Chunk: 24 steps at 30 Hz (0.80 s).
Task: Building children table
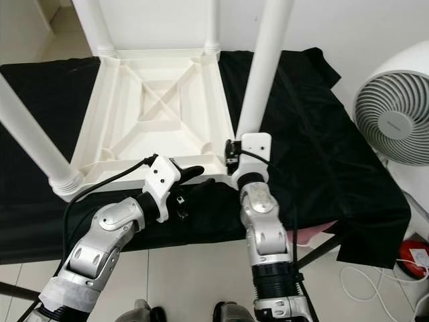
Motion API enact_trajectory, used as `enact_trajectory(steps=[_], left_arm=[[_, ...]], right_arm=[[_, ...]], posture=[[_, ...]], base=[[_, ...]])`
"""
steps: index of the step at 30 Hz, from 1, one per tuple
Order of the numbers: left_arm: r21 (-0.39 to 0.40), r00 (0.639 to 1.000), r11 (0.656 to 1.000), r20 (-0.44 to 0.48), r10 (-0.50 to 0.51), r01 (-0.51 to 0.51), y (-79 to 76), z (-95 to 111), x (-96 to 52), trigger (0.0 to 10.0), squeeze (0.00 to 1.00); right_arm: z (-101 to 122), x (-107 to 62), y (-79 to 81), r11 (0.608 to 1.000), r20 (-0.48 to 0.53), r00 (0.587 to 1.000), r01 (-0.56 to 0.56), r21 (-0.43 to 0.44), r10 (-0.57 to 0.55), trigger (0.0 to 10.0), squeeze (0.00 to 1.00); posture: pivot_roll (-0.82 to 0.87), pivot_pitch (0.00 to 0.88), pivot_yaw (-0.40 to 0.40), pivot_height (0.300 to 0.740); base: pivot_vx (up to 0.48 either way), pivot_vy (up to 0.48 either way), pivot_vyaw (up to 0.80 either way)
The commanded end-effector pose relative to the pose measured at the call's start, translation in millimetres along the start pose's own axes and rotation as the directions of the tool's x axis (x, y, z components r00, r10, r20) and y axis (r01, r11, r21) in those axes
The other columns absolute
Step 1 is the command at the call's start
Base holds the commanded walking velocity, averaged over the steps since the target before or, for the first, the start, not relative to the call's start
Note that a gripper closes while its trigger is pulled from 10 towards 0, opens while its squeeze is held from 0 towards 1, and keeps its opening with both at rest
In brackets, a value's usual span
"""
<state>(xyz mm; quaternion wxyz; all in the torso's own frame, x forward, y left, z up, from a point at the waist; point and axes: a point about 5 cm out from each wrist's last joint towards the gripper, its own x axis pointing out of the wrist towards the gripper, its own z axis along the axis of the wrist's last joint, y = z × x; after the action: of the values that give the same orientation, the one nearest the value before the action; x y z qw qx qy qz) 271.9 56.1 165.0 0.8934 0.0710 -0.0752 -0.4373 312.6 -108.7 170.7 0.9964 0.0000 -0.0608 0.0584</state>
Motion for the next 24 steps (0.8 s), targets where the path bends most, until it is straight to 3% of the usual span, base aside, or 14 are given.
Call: enact_trajectory(steps=[1,2,3,4,5,11,12,13,18,21,23,24], left_arm=[[0.003,1.0,1.0,-0.013,0.025,-0.025,1.6,-2.6,-3.0,10.0,0.0],[0.003,1.0,1.0,-0.013,0.025,-0.025,1.6,-2.6,-3.0,10.0,0.0],[0.005,1.0,1.0,-0.013,0.026,-0.026,1.8,-2.5,-2.8,10.0,0.0],[0.005,1.0,1.0,-0.013,0.026,-0.026,1.8,-2.5,-2.8,10.0,0.0],[0.006,1.0,1.0,-0.012,0.025,-0.025,2.0,-2.3,-2.6,10.0,0.0],[0.016,1.0,1.0,-0.012,0.022,-0.022,4.0,-1.9,-2.8,10.0,0.0],[0.018,1.0,1.0,-0.011,0.022,-0.022,4.9,-1.2,-3.1,10.0,0.0],[0.02,1.0,1.0,-0.006,0.021,-0.02,5.7,-0.2,-3.0,10.0,0.0],[0.019,1.0,1.0,-0.001,0.016,-0.016,6.3,0.8,-2.5,10.0,0.0],[0.021,1.0,1.0,-0.003,-0.001,0.001,5.3,1.0,-0.4,10.0,0.0],[0.021,1.0,1.0,-0.003,-0.001,0.001,5.3,1.0,-0.4,10.0,0.0],[0.021,1.0,1.0,-0.001,-0.003,0.003,5.5,1.6,0.1,10.0,0.0]], right_arm=[[-11.8,-3.3,6.9,0.999,-0.07,0.997,-0.021,0.039,0.024,10.0,0.0],[-11.8,-3.3,6.9,0.999,-0.07,0.997,-0.021,0.039,0.024,10.0,0.0],[-11.5,-2.5,2.4,0.999,-0.076,0.997,-0.008,0.032,0.01,10.0,0.11],[-11.5,-2.5,2.4,0.999,-0.076,0.997,-0.008,0.032,0.01,10.0,0.11],[-10.7,-1.5,-2.1,0.999,-0.076,0.997,-0.008,0.034,0.01,10.0,1.0],[-6.4,2.0,-16.0,0.999,-0.057,0.997,-0.048,0.01,0.048,10.0,1.0],[-7.8,2.4,-17.1,0.994,-0.073,0.991,-0.112,0.013,0.112,10.0,1.0],[-9.7,3.3,-18.8,0.982,-0.087,0.978,-0.189,-0.007,0.188,10.0,0.0],[-11.7,4.3,-22.3,0.953,-0.106,0.949,-0.303,-0.028,0.298,10.0,0.0],[-6.5,6.2,-32.0,0.855,-0.091,0.866,-0.5,-0.138,0.491,10.0,0.0],[-6.5,6.2,-32.0,0.855,-0.091,0.866,-0.5,-0.138,0.491,10.0,0.0],[-4.5,7.4,-34.5,0.831,-0.09,0.847,-0.531,-0.166,0.523,10.0,0.0]], posture=[[-0.12,0.089,0.015,0.74],[-0.12,0.089,0.015,0.74],[-0.12,0.089,0.015,0.74],[-0.12,0.089,0.015,0.74],[-0.12,0.085,0.016,0.74],[-0.12,0.075,0.016,0.74],[-0.12,0.075,0.016,0.74],[-0.11,0.069,0.024,0.74],[-0.12,0.064,0.035,0.74],[-0.12,0.058,0.043,0.74],[-0.12,0.058,0.043,0.74],[-0.12,0.058,0.043,0.74]], base=[[0.0,0.0,0.0],[0.0,0.0,0.0],[0.0,0.0,0.0],[0.0,0.0,0.0],[0.0,0.0,0.0],[0.0,0.0,0.0],[0.0,0.0,0.0],[0.0,0.0,0.0],[0.0,0.0,0.0],[0.0,0.0,0.0],[0.0,0.0,0.0],[0.0,0.0,0.0]])
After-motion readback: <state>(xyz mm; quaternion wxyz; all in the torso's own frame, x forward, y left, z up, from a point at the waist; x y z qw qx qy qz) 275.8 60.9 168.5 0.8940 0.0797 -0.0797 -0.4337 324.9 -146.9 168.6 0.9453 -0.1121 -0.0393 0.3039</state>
